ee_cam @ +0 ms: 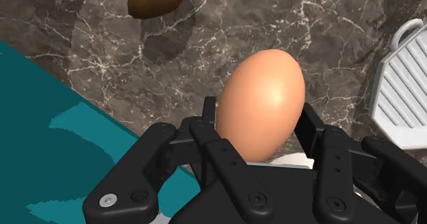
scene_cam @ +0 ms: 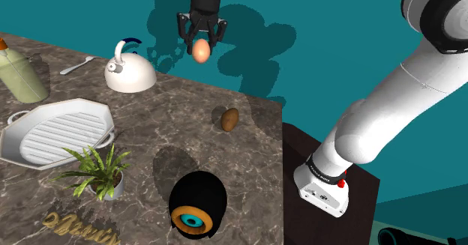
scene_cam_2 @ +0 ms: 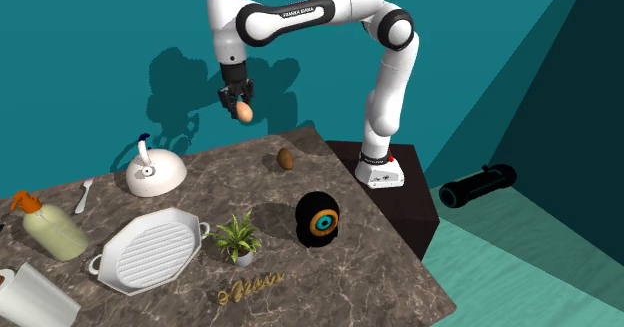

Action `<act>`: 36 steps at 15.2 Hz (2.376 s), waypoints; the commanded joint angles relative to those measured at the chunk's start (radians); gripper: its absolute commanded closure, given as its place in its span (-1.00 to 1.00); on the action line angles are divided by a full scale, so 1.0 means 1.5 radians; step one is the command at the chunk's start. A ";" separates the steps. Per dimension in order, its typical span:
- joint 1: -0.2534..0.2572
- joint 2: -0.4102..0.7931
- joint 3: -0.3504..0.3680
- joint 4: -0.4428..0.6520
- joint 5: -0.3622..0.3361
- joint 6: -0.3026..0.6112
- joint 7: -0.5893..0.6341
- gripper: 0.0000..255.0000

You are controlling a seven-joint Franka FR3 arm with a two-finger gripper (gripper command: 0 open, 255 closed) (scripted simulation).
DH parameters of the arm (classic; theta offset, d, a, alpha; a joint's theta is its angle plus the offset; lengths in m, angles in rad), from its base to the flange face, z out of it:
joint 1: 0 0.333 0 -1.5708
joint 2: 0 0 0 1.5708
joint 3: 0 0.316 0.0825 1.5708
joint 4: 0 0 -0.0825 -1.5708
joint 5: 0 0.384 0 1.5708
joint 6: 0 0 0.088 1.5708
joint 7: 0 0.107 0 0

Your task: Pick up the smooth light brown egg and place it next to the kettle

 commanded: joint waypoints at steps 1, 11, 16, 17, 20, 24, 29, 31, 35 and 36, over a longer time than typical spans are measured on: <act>-0.008 0.040 -0.007 0.046 -0.011 -0.008 -0.012 1.00; -0.037 0.287 -0.040 0.366 -0.059 -0.094 -0.065 1.00; -0.041 0.343 -0.045 0.421 -0.067 -0.095 -0.077 1.00; -0.042 0.340 -0.045 0.408 -0.067 -0.085 -0.078 1.00; -0.044 0.334 -0.044 0.371 -0.066 -0.055 -0.081 1.00; -0.046 0.329 -0.044 0.328 -0.065 -0.017 -0.085 1.00; -0.048 0.327 -0.043 0.281 -0.064 0.028 -0.090 1.00; -0.049 0.328 -0.042 0.263 -0.064 0.046 -0.092 1.00; -0.050 0.331 -0.041 0.232 -0.065 0.080 -0.095 1.00; -0.051 0.332 -0.041 0.225 -0.065 0.089 -0.095 1.00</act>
